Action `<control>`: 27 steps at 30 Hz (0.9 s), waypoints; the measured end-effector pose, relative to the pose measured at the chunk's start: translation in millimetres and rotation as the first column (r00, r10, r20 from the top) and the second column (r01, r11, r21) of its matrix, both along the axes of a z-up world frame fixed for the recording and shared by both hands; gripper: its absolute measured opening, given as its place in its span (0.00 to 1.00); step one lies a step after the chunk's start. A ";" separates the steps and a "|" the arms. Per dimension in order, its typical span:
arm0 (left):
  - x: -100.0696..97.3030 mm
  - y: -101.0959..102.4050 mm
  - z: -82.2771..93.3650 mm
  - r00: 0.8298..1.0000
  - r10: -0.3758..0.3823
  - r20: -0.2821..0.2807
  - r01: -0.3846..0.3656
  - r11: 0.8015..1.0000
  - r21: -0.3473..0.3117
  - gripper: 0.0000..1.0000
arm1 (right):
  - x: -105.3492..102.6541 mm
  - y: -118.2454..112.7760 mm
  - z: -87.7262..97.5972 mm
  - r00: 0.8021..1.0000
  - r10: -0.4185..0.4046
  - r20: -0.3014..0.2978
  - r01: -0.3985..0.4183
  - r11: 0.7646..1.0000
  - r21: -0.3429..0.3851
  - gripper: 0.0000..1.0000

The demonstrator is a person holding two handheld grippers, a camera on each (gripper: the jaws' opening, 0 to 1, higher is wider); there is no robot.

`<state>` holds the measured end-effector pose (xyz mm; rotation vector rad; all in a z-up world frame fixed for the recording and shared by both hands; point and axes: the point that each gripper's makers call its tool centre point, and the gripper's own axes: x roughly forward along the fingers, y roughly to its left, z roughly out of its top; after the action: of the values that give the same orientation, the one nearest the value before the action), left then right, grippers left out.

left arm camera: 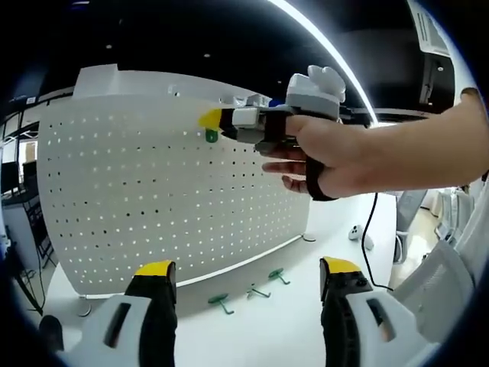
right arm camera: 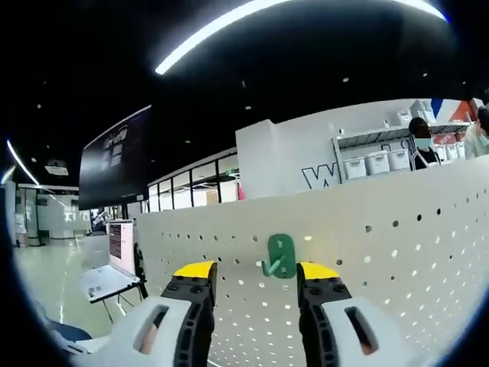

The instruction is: Insert the hook assembly into the mounting plate slot until the hook locks in place.

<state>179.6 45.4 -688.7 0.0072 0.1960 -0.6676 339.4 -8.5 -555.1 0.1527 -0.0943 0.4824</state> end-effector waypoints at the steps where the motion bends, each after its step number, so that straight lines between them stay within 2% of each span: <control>1: 0.5 0.0 0.1 1.000 0.001 -0.001 -0.001 1.000 -0.002 0.79 | 0.8 -0.2 -1.5 1.000 -0.003 -0.005 0.003 1.000 -0.013 0.39; 3: 1.0 -0.2 0.6 1.000 0.002 -0.001 -0.002 1.000 0.001 0.79 | 1.1 1.3 0.3 1.000 0.011 -0.005 -0.011 1.000 0.008 0.40; 5: 1.2 -0.3 1.7 1.000 0.000 0.002 0.000 1.000 0.003 0.79 | 0.6 1.5 0.2 1.000 0.010 -0.001 -0.010 1.000 -0.016 0.39; 11: 0.9 0.8 1.8 1.000 0.004 0.001 -0.004 1.000 0.006 0.79 | -6.9 -3.9 -3.0 0.999 0.036 0.003 -0.036 0.999 -0.021 0.42; 20: -1.7 -5.3 2.4 1.000 -0.022 0.003 0.022 1.000 0.010 0.80 | -29.4 -18.2 -17.7 0.995 0.099 0.009 -0.098 0.990 -0.098 0.41; 21: -1.6 -5.5 2.2 1.000 -0.025 0.002 0.025 1.000 0.012 0.80 | -31.9 -20.5 -21.9 0.995 0.104 0.001 -0.103 0.988 -0.119 0.41; 27: -0.3 -4.7 2.1 1.000 -0.026 0.004 0.026 0.999 0.020 0.80 | -46.0 -31.0 -35.2 0.990 0.140 -0.023 -0.141 0.979 -0.146 0.43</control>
<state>179.3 40.7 -686.7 0.0302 0.1983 -0.6915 293.4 -39.6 -590.3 0.0176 -0.0351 0.6274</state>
